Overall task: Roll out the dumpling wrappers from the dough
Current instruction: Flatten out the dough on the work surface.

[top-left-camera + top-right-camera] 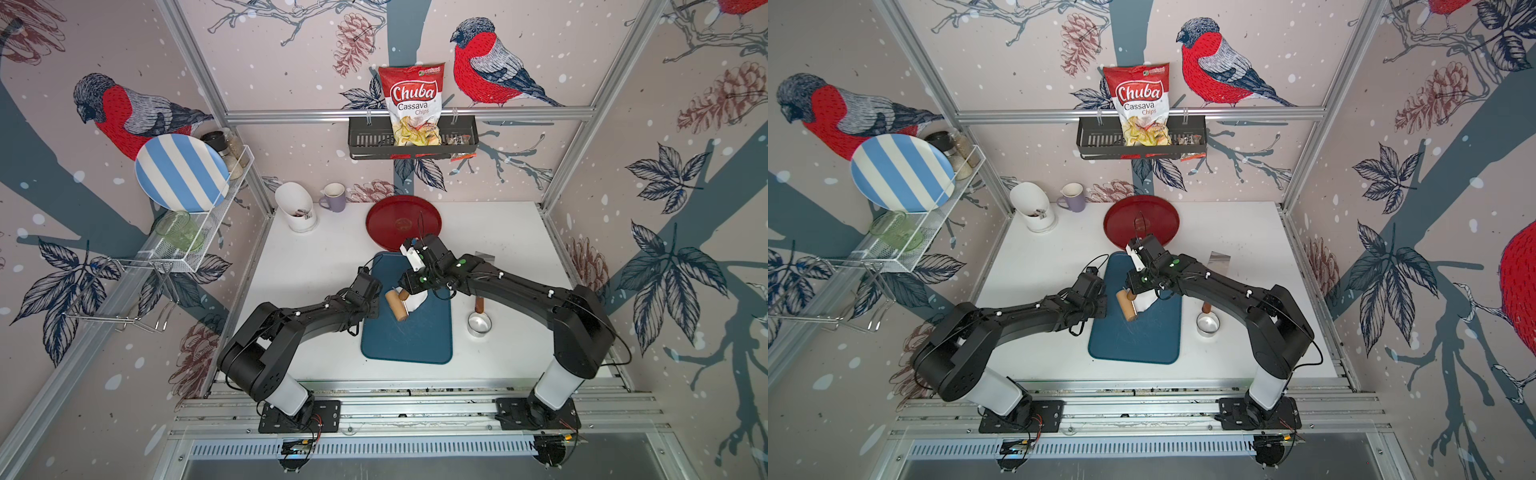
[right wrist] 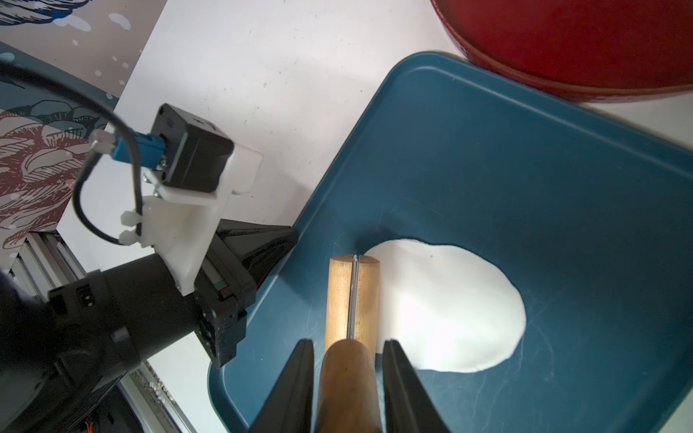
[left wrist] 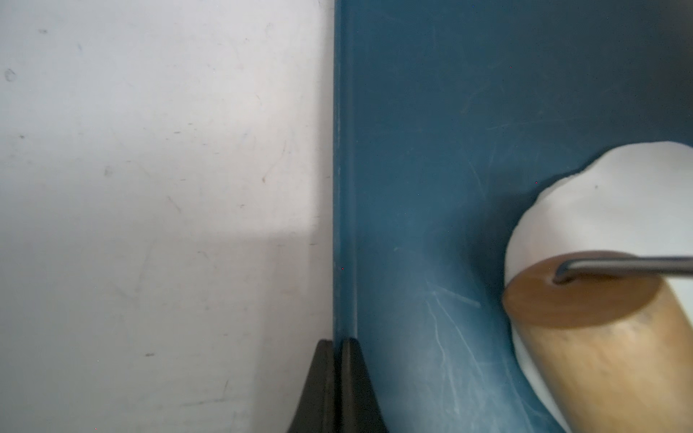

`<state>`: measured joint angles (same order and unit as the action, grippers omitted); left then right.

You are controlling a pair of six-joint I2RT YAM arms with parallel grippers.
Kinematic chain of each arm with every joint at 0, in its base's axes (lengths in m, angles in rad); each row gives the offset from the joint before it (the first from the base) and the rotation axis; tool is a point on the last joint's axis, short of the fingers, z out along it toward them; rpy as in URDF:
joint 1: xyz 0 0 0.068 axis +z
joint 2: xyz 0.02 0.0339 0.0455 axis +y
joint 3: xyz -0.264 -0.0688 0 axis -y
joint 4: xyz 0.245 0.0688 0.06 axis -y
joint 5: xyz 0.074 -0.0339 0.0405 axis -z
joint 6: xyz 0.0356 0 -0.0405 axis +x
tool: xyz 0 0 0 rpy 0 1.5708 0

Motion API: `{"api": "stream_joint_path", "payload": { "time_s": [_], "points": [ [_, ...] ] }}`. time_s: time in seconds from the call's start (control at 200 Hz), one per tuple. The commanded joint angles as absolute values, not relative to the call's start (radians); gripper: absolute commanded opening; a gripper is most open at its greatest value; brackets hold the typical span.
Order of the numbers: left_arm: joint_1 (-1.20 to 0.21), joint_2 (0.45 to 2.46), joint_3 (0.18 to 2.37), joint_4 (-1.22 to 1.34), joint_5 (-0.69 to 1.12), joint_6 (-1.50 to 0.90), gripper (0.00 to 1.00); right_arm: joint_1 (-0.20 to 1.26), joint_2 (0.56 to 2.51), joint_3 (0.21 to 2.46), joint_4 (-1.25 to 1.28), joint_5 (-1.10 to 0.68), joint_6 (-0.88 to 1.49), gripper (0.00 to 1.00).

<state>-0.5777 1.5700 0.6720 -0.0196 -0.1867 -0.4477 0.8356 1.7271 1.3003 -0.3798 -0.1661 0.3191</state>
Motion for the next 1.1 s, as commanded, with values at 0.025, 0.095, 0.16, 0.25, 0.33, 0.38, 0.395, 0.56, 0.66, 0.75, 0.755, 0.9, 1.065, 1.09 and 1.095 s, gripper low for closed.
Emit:
{"api": "stream_joint_path", "payload": {
  "time_s": [0.025, 0.095, 0.16, 0.25, 0.33, 0.38, 0.395, 0.56, 0.66, 0.75, 0.755, 0.9, 1.065, 1.09, 1.095],
  "points": [
    [-0.577, 1.584, 0.665, -0.116, -0.197, -0.464, 0.0, 0.841, 1.735, 1.306, -0.486, -0.196, 0.293, 0.0],
    [-0.577, 1.585, 0.667, -0.118, -0.198, -0.465, 0.0, 0.841, 1.734, 1.311, -0.489, -0.205, 0.292, 0.0],
    [-0.577, 1.585, 0.665, -0.115, -0.199, -0.464, 0.0, 0.843, 1.736, 1.318, -0.491, -0.22, 0.289, 0.0],
    [-0.577, 1.58, 0.664, -0.116, -0.199, -0.465, 0.0, 0.835, 1.734, 1.32, -0.492, -0.2, 0.319, 0.0],
    [-0.576, 1.576, 0.661, -0.114, -0.202, -0.469, 0.0, 0.801, 1.71, 1.298, -0.474, -0.184, 0.374, 0.0],
    [-0.576, 1.574, 0.661, -0.115, -0.204, -0.468, 0.0, 0.772, 1.692, 1.273, -0.459, -0.18, 0.4, 0.0],
    [-0.576, 1.573, 0.66, -0.114, -0.204, -0.468, 0.0, 0.763, 1.687, 1.266, -0.453, -0.179, 0.406, 0.0],
    [-0.576, 1.575, 0.66, -0.11, -0.204, -0.465, 0.0, 0.682, 1.649, 1.187, -0.42, -0.189, 0.422, 0.0],
    [-0.576, 1.578, 0.661, -0.111, -0.207, -0.467, 0.0, 0.652, 1.644, 1.159, -0.423, -0.184, 0.422, 0.0],
    [-0.576, 1.577, 0.66, -0.113, -0.207, -0.468, 0.0, 0.626, 1.633, 1.138, -0.425, -0.184, 0.425, 0.0],
    [-0.575, 1.576, 0.66, -0.112, -0.208, -0.468, 0.0, 0.624, 1.633, 1.137, -0.424, -0.184, 0.426, 0.0],
    [-0.576, 1.575, 0.66, -0.114, -0.213, -0.472, 0.0, 0.578, 1.617, 1.112, -0.428, -0.179, 0.436, 0.0],
    [-0.576, 1.578, 0.662, -0.116, -0.214, -0.474, 0.0, 0.542, 1.614, 1.094, -0.436, -0.181, 0.436, 0.0],
    [-0.577, 1.578, 0.662, -0.117, -0.214, -0.474, 0.0, 0.536, 1.612, 1.09, -0.437, -0.181, 0.437, 0.0],
    [-0.577, 1.579, 0.663, -0.117, -0.215, -0.474, 0.0, 0.536, 1.612, 1.09, -0.437, -0.181, 0.437, 0.0]
  ]
}}
